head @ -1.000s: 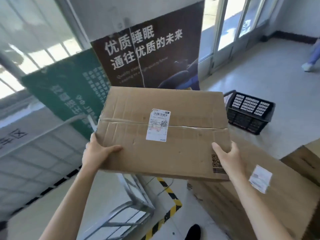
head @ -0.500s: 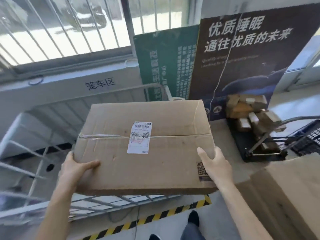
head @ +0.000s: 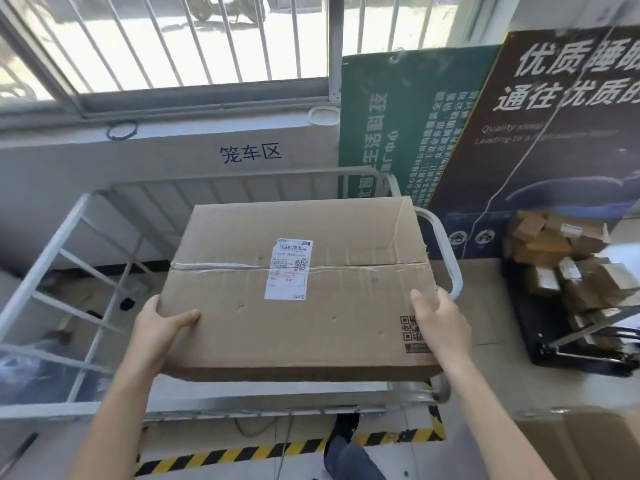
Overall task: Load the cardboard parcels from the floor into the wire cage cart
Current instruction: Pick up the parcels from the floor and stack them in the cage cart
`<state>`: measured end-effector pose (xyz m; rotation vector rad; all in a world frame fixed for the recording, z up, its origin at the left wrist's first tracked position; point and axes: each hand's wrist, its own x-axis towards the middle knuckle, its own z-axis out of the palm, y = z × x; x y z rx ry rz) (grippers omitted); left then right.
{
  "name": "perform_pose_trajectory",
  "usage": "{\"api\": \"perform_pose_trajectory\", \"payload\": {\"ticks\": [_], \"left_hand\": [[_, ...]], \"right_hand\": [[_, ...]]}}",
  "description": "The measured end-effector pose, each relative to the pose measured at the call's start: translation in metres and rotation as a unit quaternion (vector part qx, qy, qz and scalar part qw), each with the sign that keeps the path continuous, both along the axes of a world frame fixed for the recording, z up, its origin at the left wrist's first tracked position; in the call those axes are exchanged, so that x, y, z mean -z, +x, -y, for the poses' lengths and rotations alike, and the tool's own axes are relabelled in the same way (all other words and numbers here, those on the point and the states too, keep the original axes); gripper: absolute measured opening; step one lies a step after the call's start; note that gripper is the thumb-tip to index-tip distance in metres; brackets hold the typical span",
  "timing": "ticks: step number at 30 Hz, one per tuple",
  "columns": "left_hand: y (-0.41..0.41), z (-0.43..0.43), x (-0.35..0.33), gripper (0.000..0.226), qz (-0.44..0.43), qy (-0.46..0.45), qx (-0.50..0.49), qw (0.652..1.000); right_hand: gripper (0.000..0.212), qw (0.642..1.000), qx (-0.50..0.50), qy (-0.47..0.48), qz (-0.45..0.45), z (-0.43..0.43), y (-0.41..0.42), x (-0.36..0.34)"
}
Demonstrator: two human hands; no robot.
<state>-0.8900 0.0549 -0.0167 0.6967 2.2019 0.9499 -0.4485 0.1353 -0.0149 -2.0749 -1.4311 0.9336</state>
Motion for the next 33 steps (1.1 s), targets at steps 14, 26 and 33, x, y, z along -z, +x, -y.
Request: {"api": "perform_pose_trajectory", "payload": {"ticks": [14, 26, 33], "left_hand": [[-0.027, -0.135, 0.272, 0.069, 0.051, -0.154, -0.039, 0.986], [-0.038, -0.177, 0.542, 0.095, 0.125, -0.204, -0.005, 0.971], [-0.022, -0.158, 0.633, 0.091, 0.169, -0.225, 0.088, 0.956]], "right_hand": [[0.055, 0.986, 0.004, -0.138, 0.096, -0.128, -0.052, 0.275], [0.070, 0.971, -0.018, -0.217, 0.103, -0.169, -0.044, 0.535], [0.082, 0.955, -0.093, -0.265, 0.092, -0.165, -0.033, 0.633]]}}
